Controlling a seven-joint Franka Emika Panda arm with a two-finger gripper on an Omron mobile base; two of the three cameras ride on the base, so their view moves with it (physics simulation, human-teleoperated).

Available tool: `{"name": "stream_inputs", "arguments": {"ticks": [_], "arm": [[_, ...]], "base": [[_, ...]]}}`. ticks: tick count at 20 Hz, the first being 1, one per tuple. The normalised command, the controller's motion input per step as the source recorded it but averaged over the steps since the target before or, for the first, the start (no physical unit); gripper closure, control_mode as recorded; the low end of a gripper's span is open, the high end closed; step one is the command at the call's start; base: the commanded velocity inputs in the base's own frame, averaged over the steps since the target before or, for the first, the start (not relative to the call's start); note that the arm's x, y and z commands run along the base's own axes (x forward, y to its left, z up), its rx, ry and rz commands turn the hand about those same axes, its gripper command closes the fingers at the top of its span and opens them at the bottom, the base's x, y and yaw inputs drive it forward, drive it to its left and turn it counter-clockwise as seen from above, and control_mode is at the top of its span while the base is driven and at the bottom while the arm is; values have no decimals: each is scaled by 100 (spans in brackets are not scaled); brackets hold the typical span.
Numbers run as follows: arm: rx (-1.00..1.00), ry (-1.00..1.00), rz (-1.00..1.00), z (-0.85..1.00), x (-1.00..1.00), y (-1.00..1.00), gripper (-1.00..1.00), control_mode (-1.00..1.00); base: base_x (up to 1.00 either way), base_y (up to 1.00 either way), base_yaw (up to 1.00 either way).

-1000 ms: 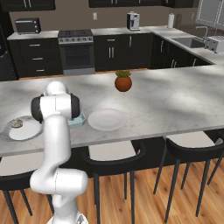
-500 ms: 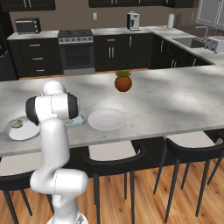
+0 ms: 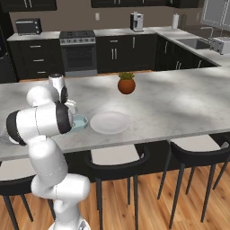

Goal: Place two dumplings into each of the tupperware containers and then place the containers in the fridge.

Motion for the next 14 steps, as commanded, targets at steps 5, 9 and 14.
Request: {"name": "stream_inputs", "arguments": {"ticks": [5, 9, 14], "arm": [[0, 5, 73, 28, -49, 5, -100, -100], [1, -11, 79, 0, -1, 5, -100, -100], [-5, 8, 65, 13, 0, 55, -100, -100]], "base": [[0, 0, 0], [0, 0, 0], [0, 0, 0]]}}
